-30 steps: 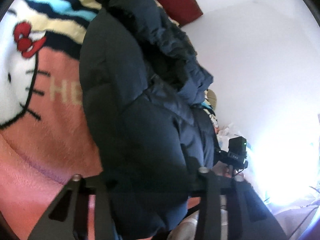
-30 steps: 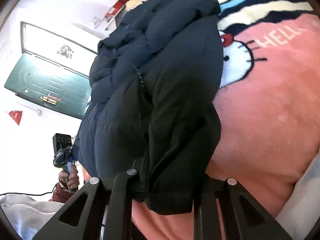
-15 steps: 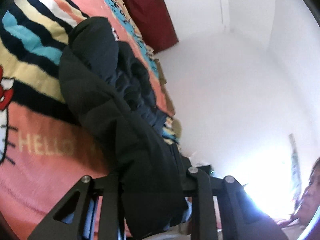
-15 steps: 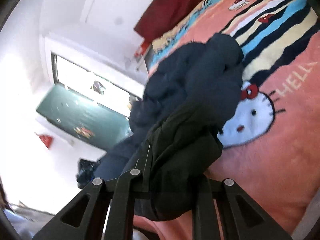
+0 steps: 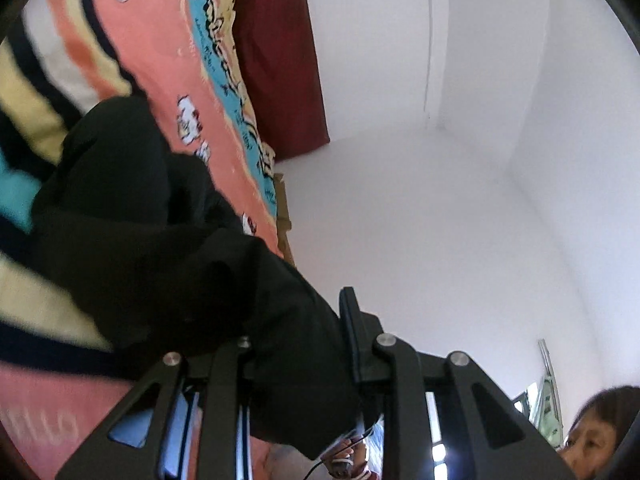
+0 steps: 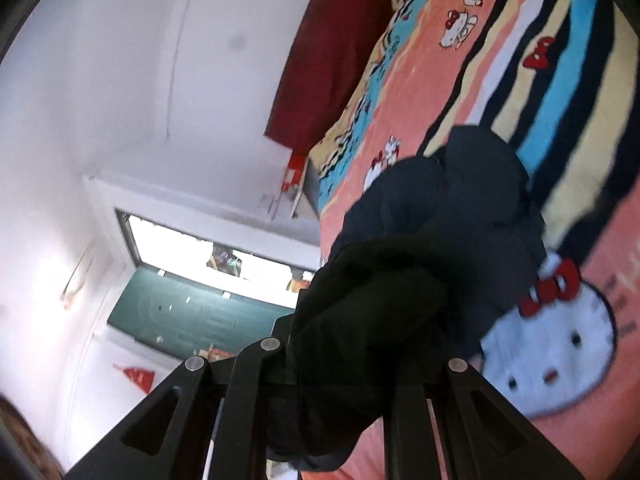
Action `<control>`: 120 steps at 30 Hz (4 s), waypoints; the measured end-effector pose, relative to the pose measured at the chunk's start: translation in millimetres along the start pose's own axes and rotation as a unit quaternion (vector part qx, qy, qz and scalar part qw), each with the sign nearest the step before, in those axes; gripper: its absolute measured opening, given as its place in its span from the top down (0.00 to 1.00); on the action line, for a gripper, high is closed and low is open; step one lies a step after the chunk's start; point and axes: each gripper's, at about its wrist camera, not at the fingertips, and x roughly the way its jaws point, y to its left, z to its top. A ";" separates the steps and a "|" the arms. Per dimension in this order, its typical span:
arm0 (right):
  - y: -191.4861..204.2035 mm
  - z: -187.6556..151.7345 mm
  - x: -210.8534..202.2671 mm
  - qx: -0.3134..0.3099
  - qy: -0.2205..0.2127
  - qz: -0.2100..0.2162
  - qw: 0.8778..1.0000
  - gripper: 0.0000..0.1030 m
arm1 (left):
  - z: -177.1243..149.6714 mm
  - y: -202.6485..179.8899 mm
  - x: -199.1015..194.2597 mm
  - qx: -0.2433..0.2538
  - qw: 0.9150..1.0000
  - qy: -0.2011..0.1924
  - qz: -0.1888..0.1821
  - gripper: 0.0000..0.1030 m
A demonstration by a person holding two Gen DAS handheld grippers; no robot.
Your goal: Fold large clothes
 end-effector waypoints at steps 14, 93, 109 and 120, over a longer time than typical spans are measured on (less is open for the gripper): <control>9.4 119.8 154.6 -0.035 0.018 -0.199 0.979 0.85 | 159.0 63.9 148.4 0.007 0.985 -0.023 0.170 0.78; -15.3 136.1 365.9 -0.345 0.190 -0.305 0.867 0.00 | 158.7 104.0 384.3 0.309 0.807 0.185 0.468 0.22; -14.4 170.3 305.2 -0.299 0.123 -0.308 0.895 0.01 | 198.0 94.4 308.4 0.262 0.805 0.139 0.514 0.22; 11.9 165.2 317.4 -0.364 0.116 -0.341 0.859 0.01 | 185.7 82.8 340.0 0.287 0.804 0.142 0.501 0.22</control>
